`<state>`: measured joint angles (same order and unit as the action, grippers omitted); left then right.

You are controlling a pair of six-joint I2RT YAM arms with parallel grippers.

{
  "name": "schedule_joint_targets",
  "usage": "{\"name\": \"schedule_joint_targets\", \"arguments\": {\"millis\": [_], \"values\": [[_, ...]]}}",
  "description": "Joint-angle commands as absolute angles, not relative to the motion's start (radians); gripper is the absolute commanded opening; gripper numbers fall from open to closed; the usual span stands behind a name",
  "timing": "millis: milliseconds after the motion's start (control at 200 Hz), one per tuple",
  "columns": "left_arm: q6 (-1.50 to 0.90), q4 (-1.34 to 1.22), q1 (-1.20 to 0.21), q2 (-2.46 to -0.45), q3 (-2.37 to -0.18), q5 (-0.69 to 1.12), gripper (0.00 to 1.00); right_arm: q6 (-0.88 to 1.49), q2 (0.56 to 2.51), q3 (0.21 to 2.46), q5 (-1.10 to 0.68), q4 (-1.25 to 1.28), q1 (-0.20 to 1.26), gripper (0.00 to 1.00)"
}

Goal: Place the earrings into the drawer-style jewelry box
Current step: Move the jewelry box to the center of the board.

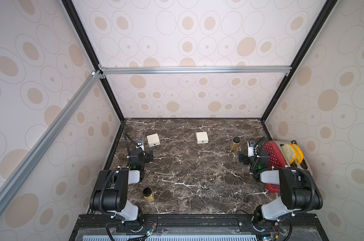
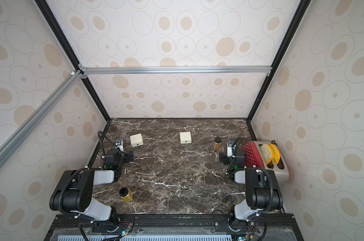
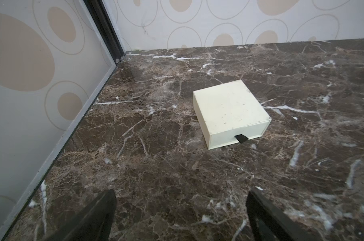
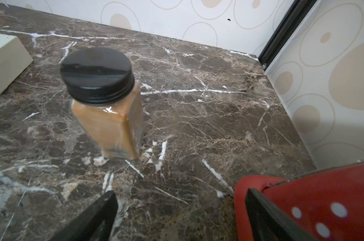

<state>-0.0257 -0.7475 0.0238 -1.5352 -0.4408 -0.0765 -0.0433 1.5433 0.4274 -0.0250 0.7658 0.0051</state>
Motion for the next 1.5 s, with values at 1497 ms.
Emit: {"name": "schedule_joint_targets", "arguments": {"millis": [1497], "values": [[-0.302, 0.591, 0.020, -2.043, -1.800, -0.055, 0.99, 0.024, 1.768, 1.419, 0.098, -0.257, 0.633, 0.99]]}}
